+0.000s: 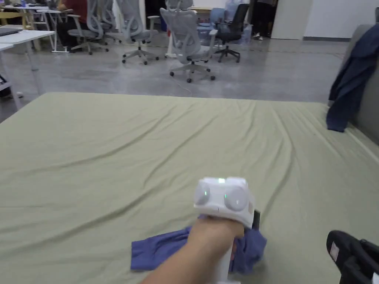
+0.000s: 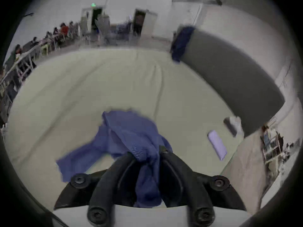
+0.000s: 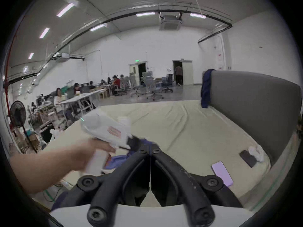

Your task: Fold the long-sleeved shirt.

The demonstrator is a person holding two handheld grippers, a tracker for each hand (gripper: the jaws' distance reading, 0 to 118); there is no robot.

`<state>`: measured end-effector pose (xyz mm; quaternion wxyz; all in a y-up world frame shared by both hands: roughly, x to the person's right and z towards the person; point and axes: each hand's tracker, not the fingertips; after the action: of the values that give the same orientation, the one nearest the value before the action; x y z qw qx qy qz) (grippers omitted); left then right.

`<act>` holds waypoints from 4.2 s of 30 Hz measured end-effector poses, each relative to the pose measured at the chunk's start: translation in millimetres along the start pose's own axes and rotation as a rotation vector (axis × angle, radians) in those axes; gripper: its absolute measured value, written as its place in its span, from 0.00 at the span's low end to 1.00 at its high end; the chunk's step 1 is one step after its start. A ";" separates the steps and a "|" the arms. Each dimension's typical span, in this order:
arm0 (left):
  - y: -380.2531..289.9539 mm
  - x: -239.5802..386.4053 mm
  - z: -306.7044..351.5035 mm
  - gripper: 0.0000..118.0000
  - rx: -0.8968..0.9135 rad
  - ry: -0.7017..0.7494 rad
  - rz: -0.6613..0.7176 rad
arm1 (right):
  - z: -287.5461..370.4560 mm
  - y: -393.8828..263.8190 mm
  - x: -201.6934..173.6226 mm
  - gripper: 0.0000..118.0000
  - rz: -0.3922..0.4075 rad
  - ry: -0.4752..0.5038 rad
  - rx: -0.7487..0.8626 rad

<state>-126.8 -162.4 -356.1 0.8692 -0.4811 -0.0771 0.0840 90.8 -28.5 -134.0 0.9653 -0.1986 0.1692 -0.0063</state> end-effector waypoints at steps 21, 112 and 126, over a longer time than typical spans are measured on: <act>-148.6 -93.2 120.3 0.49 0.243 0.128 0.077 | -71.3 -53.6 15.1 0.03 -0.119 0.019 -0.165; 93.7 -369.2 16.2 0.04 0.402 0.198 0.208 | -517.6 -0.2 -146.2 0.19 0.904 0.101 -0.350; -134.5 -316.8 103.2 0.04 0.215 0.119 0.133 | -274.1 -119.2 -132.7 0.19 1.097 0.303 -0.375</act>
<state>-447.8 -217.6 -204.5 0.9113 -0.3933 0.0163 0.1204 -118.0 -232.3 -281.9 0.7413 -0.2464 0.3810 0.4945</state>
